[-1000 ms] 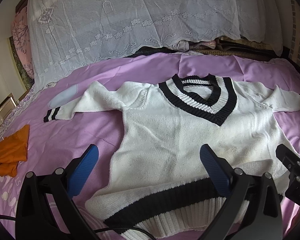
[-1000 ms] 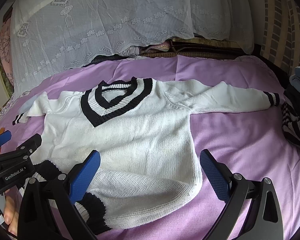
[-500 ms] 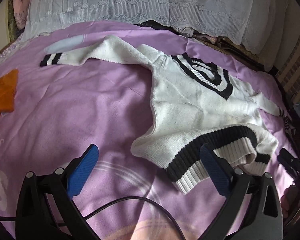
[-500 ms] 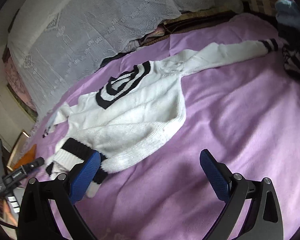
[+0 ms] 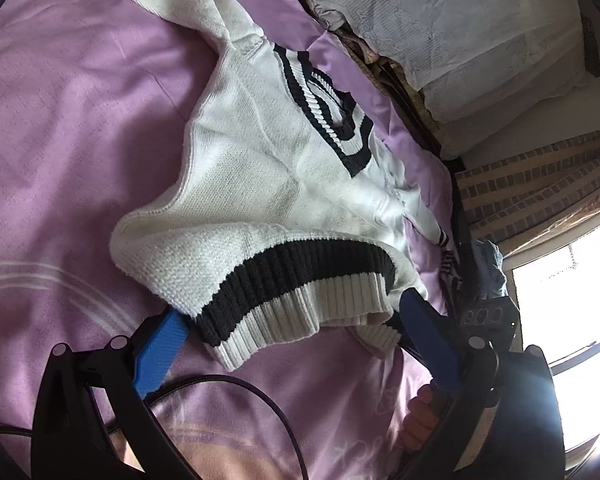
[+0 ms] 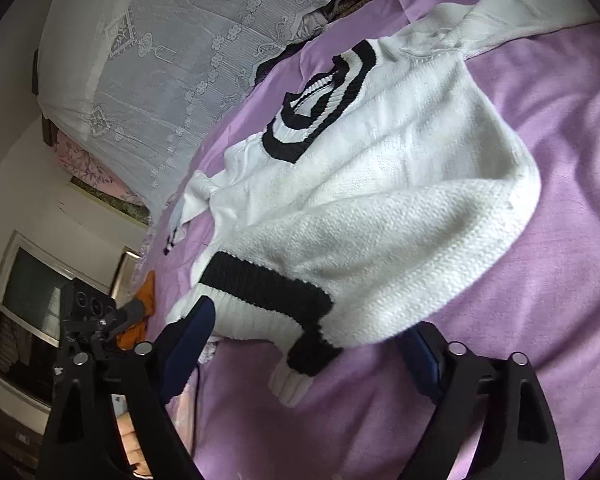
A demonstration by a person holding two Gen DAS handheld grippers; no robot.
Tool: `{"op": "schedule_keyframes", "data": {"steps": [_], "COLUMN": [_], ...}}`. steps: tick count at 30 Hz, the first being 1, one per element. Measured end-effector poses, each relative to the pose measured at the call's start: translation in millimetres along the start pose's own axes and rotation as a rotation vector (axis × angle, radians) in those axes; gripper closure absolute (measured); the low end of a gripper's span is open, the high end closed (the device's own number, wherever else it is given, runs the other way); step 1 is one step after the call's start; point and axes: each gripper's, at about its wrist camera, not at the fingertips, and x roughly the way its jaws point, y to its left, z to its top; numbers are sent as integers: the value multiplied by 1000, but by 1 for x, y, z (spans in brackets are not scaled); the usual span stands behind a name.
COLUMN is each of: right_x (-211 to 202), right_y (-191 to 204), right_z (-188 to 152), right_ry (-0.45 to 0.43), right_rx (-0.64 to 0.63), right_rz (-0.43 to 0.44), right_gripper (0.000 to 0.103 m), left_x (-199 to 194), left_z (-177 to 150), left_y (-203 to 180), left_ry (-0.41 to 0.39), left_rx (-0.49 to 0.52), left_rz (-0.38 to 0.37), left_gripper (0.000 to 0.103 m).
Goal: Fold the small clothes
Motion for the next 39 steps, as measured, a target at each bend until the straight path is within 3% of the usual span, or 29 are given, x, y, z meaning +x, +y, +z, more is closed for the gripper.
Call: {"op": "schedule_keyframes", "data": {"steps": [1, 3, 4, 6, 7, 10, 14, 18, 20, 22, 23, 25, 26, 27, 29, 31, 36, 39], "right_x": [3, 9, 10, 7, 3, -20, -59, -75, -68, -66, -69, -79, -87, -95, -111, -119, -111, -97], "right_y": [-2, -6, -8, -12, -10, 0, -4, -20, -35, -43, -44, -43, -42, -41, -42, -47, -75, -98], "right_z": [1, 1, 1, 1, 0, -8, -24, -46, -57, -57, -55, -51, -48, -44, -29, -6, 72, 115], "right_ry": [13, 27, 30, 34, 32, 23, 72, 139, 171, 178, 187, 182, 160, 131, 55, -15, -167, -215], "right_rx": [14, 18, 12, 10, -5, -107, -133, -125, -109, -72, -51, -59, -83, -102, -107, -86, -33, 43], "right_rz": [15, 7, -4, 10, 5, -49, -62, -113, -141, -117, -107, -117, -139, -171, -226, -227, -290, -307], "right_gripper": [36, 73, 83, 88, 89, 89, 89, 89, 89, 90, 84, 75, 70, 64, 55, 54, 47, 47], "left_x": [3, 8, 9, 6, 2, -18, -38, -36, -34, -39, -46, -65, -76, -88, -107, -117, -116, -106], "left_z": [-1, -2, -2, -4, -5, -12, -38, -71, -78, -77, -75, -68, -62, -54, -30, 5, 108, 147], "left_y": [1, 5, 8, 9, 9, 10, 6, 8, 12, 10, 8, 6, 6, 7, 11, 19, 74, 113], "left_ry": [6, 27, 32, 31, 31, 36, 98, 153, 137, 123, 108, 46, -2, -55, -153, -210, -298, -327], "left_rx": [-3, -12, -10, 10, 23, 50, 88, 137, 162, 169, 175, 193, 197, 191, 176, 134, -130, -267], "left_rz": [9, 52, 79, 114, 129, 117, 90, 158, 194, 206, 211, 254, 282, 303, 352, 393, 402, 431], "left_gripper": [13, 44, 53, 90, 92, 92, 92, 92, 92, 89, 85, 69, 45, 31, 28, 28, 28, 28]}}
